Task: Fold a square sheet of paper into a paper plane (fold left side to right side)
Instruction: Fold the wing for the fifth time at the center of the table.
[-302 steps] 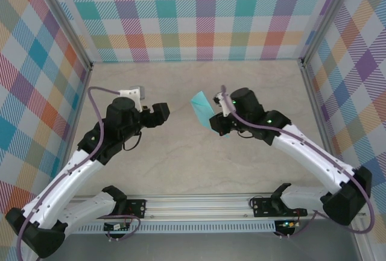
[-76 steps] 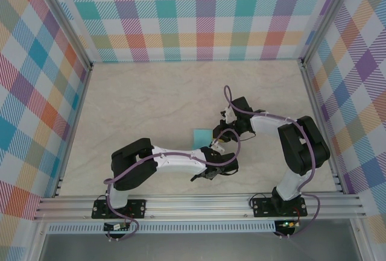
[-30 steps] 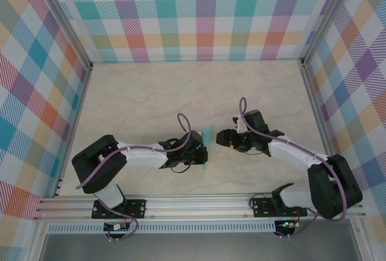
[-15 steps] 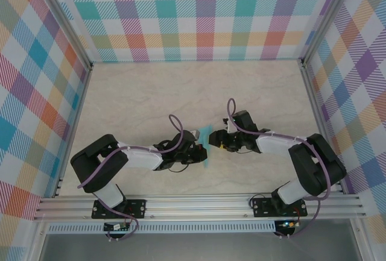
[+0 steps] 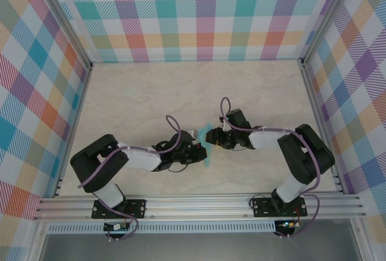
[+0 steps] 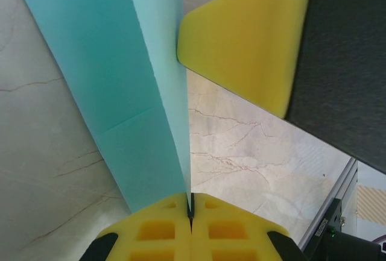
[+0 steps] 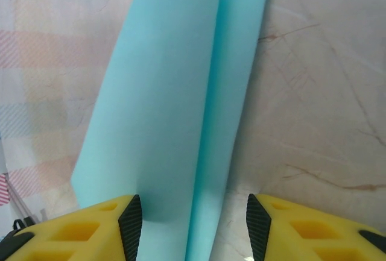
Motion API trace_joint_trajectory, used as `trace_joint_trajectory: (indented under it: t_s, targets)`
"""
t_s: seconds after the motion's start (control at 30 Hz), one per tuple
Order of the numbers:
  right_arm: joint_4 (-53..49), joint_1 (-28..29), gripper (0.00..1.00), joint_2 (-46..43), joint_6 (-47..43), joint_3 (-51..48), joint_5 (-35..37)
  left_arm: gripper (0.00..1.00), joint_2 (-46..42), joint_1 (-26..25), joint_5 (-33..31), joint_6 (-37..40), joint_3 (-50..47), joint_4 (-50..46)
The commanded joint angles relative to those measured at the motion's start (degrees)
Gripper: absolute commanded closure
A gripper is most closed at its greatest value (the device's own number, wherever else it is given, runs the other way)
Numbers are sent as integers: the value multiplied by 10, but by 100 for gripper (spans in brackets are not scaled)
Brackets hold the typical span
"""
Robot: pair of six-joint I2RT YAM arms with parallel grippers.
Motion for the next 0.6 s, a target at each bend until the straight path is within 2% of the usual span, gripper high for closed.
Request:
trace_joint_trajectory:
  t_s: [0.0, 0.57]
  targets:
    - [3, 4, 49, 11, 4, 14, 21, 100, 5, 8, 5, -10, -10, 27]
    - [-77, 5, 51, 59, 11, 51, 34, 99, 28, 9, 11, -20, -7, 42]
